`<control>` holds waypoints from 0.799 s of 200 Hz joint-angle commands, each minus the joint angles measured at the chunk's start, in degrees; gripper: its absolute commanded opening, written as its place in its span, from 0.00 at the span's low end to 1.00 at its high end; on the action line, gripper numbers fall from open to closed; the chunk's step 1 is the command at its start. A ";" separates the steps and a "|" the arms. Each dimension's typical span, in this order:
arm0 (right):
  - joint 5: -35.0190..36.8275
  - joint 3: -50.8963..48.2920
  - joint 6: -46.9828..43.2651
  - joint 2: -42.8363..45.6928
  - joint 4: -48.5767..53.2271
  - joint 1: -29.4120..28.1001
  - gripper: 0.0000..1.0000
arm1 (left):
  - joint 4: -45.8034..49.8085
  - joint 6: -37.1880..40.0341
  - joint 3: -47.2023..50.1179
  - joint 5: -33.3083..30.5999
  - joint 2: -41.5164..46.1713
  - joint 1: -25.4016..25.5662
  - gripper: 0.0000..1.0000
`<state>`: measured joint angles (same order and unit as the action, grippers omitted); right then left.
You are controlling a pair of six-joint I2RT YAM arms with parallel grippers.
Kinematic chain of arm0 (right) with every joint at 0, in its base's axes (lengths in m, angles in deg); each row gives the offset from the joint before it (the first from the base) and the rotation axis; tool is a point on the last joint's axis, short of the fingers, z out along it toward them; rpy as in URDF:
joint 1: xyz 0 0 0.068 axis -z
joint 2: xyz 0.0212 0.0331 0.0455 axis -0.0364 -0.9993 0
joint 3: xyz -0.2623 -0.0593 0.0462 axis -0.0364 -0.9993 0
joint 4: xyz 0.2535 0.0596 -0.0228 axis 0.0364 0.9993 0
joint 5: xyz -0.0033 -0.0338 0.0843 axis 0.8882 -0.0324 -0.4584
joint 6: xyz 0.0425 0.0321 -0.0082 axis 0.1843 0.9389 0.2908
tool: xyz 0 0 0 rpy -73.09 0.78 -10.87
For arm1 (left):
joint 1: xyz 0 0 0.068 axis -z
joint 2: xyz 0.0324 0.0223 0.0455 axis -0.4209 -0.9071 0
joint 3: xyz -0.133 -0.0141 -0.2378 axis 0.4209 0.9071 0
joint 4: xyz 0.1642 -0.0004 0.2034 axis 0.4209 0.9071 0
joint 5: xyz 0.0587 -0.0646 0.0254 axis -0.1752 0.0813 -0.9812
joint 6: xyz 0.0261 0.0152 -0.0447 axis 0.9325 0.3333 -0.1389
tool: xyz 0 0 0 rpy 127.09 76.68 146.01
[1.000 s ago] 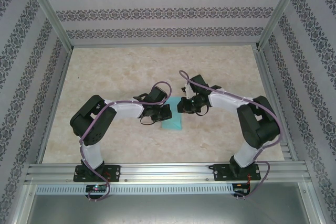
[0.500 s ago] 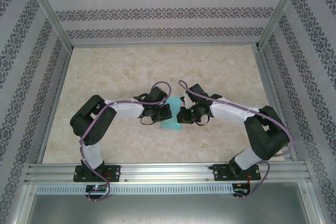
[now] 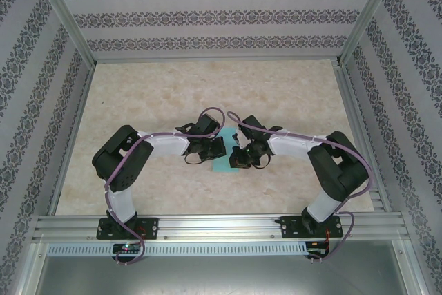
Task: Fold a paper plane with a square sheet of paper (pick it up from the middle)
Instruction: Fold the triangle a second time at the center of the table.
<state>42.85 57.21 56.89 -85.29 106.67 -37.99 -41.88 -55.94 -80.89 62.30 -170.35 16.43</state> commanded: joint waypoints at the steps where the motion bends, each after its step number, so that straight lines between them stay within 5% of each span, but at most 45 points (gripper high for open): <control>1: 0.25 0.52 0.18 -1.00 -0.20 -0.17 0.08 | 4.28 -0.87 1.25 -3.01 -3.40 0.43 0.07; 160: 2.63 -1.47 -3.11 -1.33 3.55 0.77 0.08 | 6.31 -1.10 0.64 -4.32 -4.05 0.43 0.07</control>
<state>43.92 57.08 54.90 -85.83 108.90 -37.57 -41.20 -55.96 -81.28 62.13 -170.55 16.43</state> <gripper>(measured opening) 0.085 0.072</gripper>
